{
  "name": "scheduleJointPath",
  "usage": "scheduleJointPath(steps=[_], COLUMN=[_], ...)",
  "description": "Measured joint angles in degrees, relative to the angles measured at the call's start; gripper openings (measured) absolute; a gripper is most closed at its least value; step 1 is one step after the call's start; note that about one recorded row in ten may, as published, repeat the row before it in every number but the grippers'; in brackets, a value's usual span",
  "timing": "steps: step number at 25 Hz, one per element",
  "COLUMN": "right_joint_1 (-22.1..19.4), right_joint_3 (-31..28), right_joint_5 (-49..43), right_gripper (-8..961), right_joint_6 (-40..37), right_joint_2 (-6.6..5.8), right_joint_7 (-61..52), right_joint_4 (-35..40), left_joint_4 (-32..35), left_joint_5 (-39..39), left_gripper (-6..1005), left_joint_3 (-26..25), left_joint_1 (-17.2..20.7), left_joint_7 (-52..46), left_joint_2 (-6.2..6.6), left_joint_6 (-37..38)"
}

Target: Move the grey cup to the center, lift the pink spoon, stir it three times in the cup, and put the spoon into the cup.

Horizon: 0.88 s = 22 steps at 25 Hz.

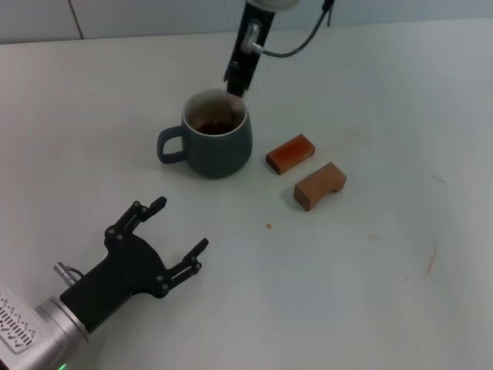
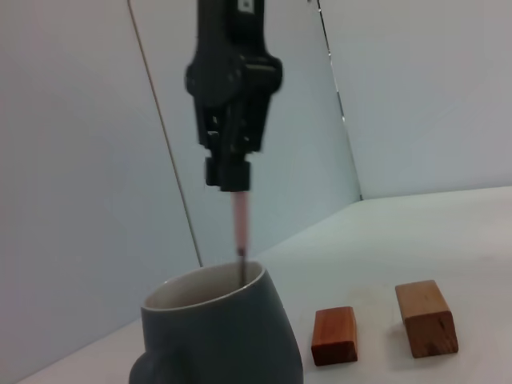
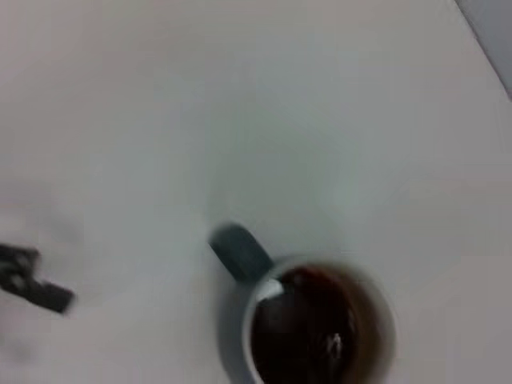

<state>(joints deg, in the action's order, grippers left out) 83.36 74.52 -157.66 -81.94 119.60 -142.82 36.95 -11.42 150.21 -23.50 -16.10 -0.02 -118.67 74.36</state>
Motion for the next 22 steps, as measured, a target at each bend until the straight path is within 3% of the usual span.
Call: scheduleJointPath(steps=[3,8,9,10,11,13,14,15,19,20,22], right_joint_1=[-4.48,-17.19,-25.02,-25.02,-29.43,-38.12,-48.7,-48.7,-68.84,-68.84,-74.02], right_joint_3=[4.14,4.88,5.18,5.18,5.78,7.61,10.21,10.21,16.3,16.3,17.36], right_joint_5=[0.62,7.34,11.64,11.64,14.25,20.08,28.15,28.15,50.51,50.51,59.4], right_gripper=[175,258,274,291,307,537,574,611,760,774,803], right_joint_6=[-0.72,-2.83,-1.72,-1.72,-0.05,4.1,9.77,9.77,20.61,20.61,21.12], right_joint_2=[0.06,-0.17,-0.22,-0.22,-0.23,-0.24,-0.32,-0.32,-0.24,-0.24,-0.18], right_joint_7=[-2.0,-2.3,-1.46,-1.46,-0.27,3.41,9.98,9.98,32.44,32.44,41.14], right_joint_4=[6.45,25.43,36.66,36.66,42.21,50.63,57.31,57.31,59.83,59.83,56.51], left_joint_4=[-0.16,0.02,0.03,0.06,0.05,0.08,0.09,0.12,0.17,0.21,0.22], left_joint_5=[0.0,-0.19,-0.25,-0.35,-0.36,-0.37,-0.38,-0.41,-0.44,-0.44,-0.45], left_gripper=[850,850,850,850,850,850,850,850,850,850,850], left_joint_3=[-0.14,-0.3,-0.32,-0.38,-0.43,-0.43,-0.45,-0.48,-0.92,-1.13,-1.43], left_joint_1=[0.01,-0.02,-0.01,0.0,0.0,0.01,0.02,0.02,0.02,0.03,0.11], left_joint_7=[-0.09,-0.42,-0.42,-0.42,-0.42,-0.42,-0.42,-0.43,-0.48,-0.48,-0.49], left_joint_2=[0.03,0.12,0.12,0.12,0.1,0.11,0.11,0.12,0.11,0.11,0.11], left_joint_6=[0.08,0.34,0.34,0.37,0.43,0.44,0.44,0.45,0.44,0.43,0.46])
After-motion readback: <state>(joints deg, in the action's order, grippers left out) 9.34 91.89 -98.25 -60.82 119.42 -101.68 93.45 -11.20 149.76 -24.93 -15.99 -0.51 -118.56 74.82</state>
